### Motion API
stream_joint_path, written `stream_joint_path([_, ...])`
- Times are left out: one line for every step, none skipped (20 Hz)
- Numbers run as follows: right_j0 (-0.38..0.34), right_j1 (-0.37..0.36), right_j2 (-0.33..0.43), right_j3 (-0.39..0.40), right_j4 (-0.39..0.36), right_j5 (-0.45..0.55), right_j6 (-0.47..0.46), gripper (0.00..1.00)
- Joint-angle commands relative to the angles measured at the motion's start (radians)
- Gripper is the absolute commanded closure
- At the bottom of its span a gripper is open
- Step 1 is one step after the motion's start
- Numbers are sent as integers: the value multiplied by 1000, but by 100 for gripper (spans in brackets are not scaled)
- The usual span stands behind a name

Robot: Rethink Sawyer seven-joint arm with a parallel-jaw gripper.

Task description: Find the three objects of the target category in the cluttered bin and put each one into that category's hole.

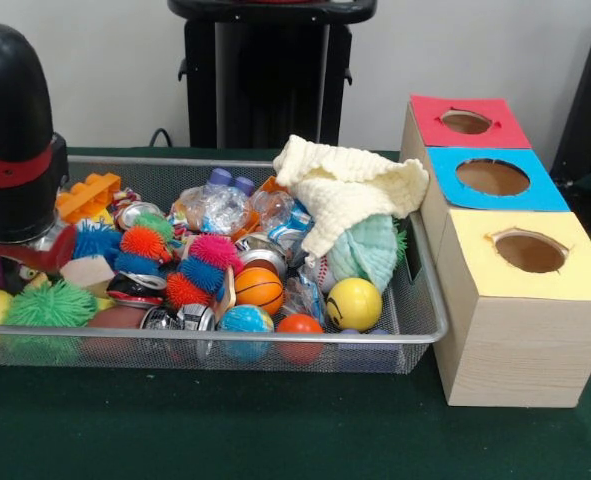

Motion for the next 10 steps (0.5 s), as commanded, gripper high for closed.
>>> stream_joint_path([72,118,-75,2,-5,309,-4,0])
stream_joint_path([74,121,-77,2,-3,316,-7,0])
stream_joint_path([71,126,-73,1,1,316,-11,0])
stream_joint_path([68,137,-68,-2,8,318,-14,0])
stream_joint_path([61,134,-62,22,14,292,-12,0])
stream_joint_path([53,142,-52,29,21,268,-14,0])
stream_joint_path([41,138,-43,56,25,230,-15,0])
stream_joint_path([35,146,-36,62,28,204,-13,0])
stream_joint_path([25,137,-29,92,31,167,-9,0])
stream_joint_path([14,133,-19,111,32,122,-9,0])
